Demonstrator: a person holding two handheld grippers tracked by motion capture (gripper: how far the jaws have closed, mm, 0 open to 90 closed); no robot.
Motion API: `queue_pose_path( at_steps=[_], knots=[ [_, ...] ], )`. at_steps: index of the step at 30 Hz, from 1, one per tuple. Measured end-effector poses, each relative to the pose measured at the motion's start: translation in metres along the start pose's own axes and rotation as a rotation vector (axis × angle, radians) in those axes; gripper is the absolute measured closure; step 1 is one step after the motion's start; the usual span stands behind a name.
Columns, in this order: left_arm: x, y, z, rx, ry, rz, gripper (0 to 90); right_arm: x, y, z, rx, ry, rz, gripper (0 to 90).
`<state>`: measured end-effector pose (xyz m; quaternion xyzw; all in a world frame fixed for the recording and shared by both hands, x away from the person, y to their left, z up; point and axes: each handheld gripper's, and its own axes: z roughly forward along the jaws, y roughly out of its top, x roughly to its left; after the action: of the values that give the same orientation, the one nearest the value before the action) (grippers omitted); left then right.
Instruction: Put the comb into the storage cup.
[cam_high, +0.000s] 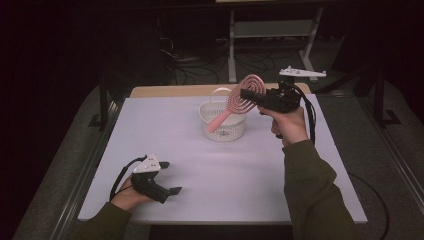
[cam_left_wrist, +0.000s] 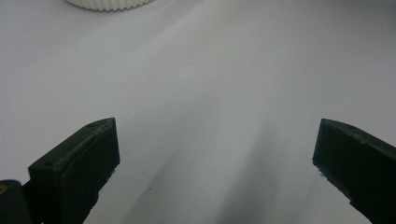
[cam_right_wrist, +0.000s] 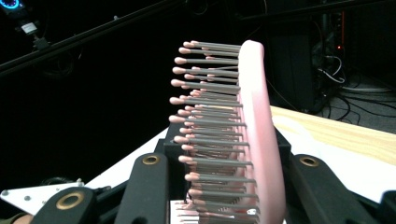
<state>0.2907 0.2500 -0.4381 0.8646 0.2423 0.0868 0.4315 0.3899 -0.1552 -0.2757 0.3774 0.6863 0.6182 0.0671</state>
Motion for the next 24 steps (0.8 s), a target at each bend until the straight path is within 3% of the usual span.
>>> queue_pose_path(
  at_steps=[24],
  knots=[
    [0.000,0.000,0.000,-0.001,0.008,0.006,0.4,-0.020,0.011,0.012,-0.034,-0.082,0.003,62.8]
  ],
)
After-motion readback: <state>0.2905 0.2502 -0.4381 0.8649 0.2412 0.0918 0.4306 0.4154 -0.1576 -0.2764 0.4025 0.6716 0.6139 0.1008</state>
